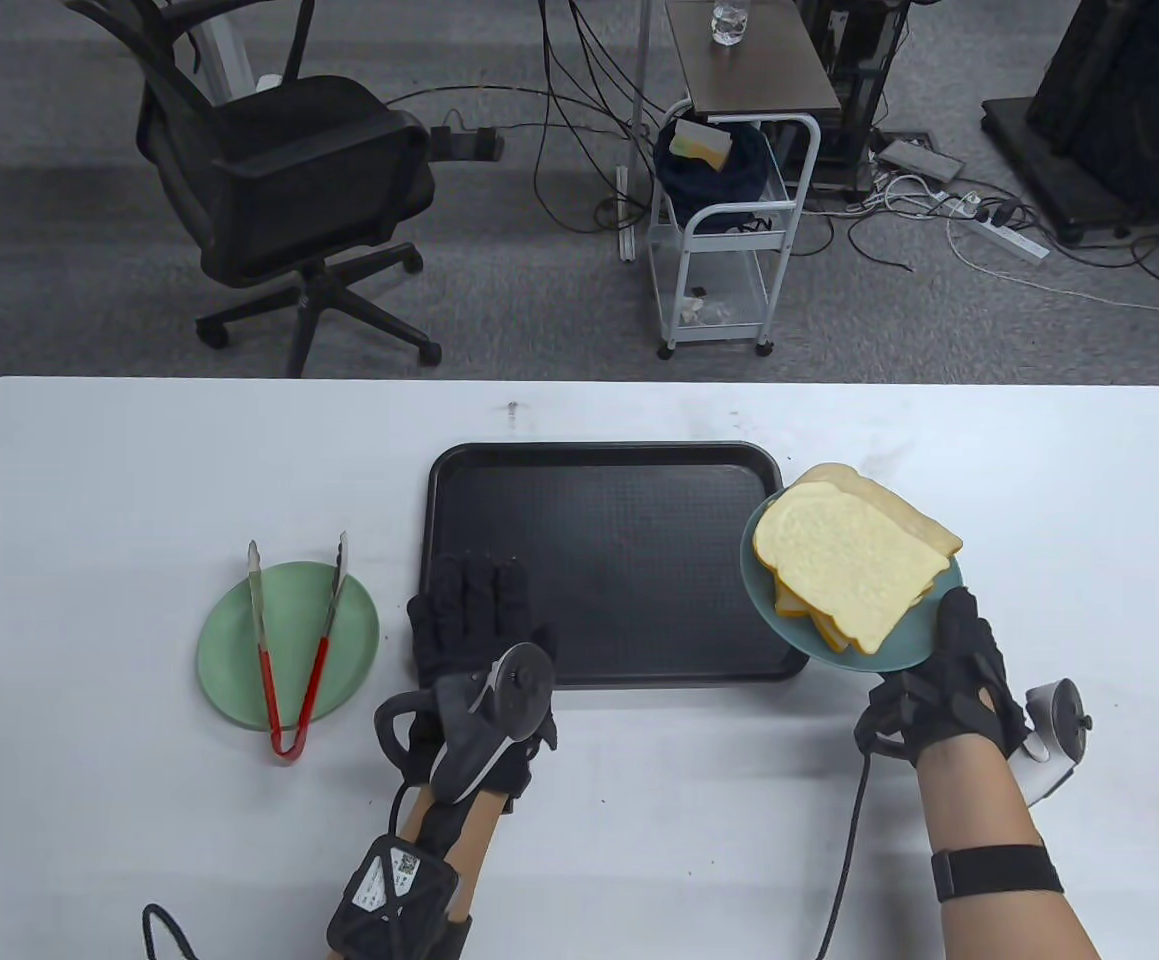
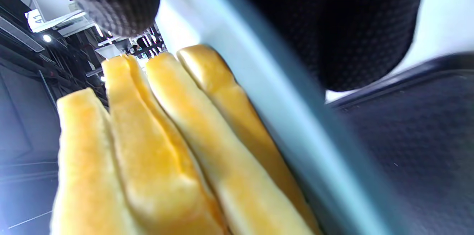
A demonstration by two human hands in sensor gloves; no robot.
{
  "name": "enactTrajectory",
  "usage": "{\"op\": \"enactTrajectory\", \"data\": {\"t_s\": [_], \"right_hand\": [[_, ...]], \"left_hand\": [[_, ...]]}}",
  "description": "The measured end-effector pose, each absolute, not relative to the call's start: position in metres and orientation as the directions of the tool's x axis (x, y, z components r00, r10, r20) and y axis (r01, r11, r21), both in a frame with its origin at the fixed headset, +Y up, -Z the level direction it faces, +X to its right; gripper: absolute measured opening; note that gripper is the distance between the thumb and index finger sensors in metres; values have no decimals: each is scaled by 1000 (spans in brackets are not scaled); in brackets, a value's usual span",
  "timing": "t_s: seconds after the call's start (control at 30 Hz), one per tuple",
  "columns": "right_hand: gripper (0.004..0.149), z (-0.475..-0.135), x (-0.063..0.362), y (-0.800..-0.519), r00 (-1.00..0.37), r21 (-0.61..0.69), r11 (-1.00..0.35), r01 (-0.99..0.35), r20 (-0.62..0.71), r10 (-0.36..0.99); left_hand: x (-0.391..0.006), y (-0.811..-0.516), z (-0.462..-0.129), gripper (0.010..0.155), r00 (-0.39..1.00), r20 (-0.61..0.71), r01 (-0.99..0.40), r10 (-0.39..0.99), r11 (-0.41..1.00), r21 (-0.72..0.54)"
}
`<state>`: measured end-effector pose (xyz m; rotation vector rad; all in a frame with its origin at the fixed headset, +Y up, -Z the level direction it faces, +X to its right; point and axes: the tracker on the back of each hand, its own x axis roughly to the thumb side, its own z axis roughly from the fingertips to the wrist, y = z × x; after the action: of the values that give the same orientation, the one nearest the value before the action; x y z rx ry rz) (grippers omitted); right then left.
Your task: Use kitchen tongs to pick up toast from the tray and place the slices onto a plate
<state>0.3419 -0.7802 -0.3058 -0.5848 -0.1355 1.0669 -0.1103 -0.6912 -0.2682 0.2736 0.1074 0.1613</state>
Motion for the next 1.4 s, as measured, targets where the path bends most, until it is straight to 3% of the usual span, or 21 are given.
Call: {"op": "enactTrajectory", "data": {"t_s": [0.27,0.53,0.9,0.97,1.13,1.27,1.4], "right_hand": [[48,-349,385,-767,467,-689,231,-687,-176,867],[48,-364,414,-799,572,-776,195,-600,-246,782],[50,-355,429,-837,662,-827,166,-537,-292,691],[54,-353,429,-835,665,-824,184,-535,-277,694],[80,-346,429,-819,659,-727,305,-615,-262,705],[81,-332,430,-800,530,-677,191,-711,-337,778],[78,-326,415,-759,194,-592,-63,-803,-360,913]], "left_hand": [[-117,-688,-266,66,976,-86,-169,201,942,289],[-114,-689,-267,66,977,-75,-173,201,944,280],[-110,-690,-267,66,978,-61,-177,201,946,270],[-110,-690,-267,66,978,-60,-178,201,948,265],[-108,-690,-266,67,978,-57,-183,203,950,254],[-106,-690,-265,66,978,-46,-187,204,951,248],[-104,-690,-264,67,978,-33,-194,208,950,244]]}}
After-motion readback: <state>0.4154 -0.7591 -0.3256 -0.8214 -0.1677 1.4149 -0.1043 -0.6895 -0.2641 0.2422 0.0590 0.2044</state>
